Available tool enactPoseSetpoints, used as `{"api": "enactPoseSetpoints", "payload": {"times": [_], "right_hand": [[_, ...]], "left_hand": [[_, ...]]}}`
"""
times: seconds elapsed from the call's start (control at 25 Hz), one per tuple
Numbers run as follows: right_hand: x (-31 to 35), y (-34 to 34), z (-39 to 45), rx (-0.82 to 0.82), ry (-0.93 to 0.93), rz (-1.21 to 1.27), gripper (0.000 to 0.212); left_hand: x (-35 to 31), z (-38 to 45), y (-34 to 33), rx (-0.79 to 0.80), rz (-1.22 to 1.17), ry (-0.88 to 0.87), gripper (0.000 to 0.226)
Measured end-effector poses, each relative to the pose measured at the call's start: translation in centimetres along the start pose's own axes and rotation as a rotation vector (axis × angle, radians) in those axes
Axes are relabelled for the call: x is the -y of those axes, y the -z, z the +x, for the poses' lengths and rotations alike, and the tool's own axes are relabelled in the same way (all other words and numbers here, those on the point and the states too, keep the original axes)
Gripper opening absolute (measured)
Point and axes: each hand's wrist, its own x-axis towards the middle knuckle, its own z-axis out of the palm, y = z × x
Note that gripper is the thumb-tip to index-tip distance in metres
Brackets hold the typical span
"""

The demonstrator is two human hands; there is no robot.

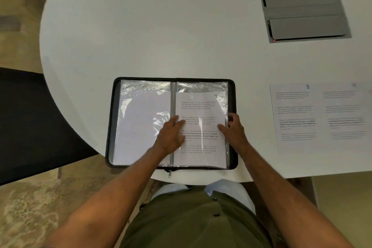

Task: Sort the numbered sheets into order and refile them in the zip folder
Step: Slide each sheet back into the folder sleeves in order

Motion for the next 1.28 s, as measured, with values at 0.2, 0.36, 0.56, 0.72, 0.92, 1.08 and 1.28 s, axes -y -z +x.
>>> {"api": "enactPoseSetpoints", "payload": {"times": [0.2, 0.36, 0.56, 0.72, 0.92, 1.08, 1.28], "right_hand": [[2.9, -0.5, -2.9, 0.180, -0.140, 0.187, 0.022], [6.1, -2.4, -4.8, 0.297, -0.109, 0.326, 0.023], [9.1, -7.1, -5.7, 0.485, 0.008, 0.361, 0.034], [10.9, -10.9, -6.5, 0.645, 0.056, 0.222, 0.047], [10.3, -15.2, -6.1, 0.797, 0.109, 0.022, 0.075], [8.8, -16.9, -5.3, 0.828, 0.120, -0.155, 0.052], [6.8, -17.2, -4.3, 0.798, 0.154, -0.276, 0.049]], "left_hand": [[-1.3, -0.8, 2.7, 0.046, -0.487, 0.157, 0.051], [-2.1, -1.9, 5.6, 0.127, -0.783, 0.224, 0.040], [-1.8, -3.3, 8.7, 0.083, -1.013, 0.206, 0.064], [0.7, -4.4, 10.2, -0.054, -1.042, 0.241, 0.061], [5.2, -5.7, 10.1, -0.168, -0.968, 0.395, 0.078], [8.5, -6.4, 8.4, -0.268, -0.910, 0.493, 0.064], [10.6, -6.4, 6.0, -0.407, -0.677, 0.629, 0.042]]}}
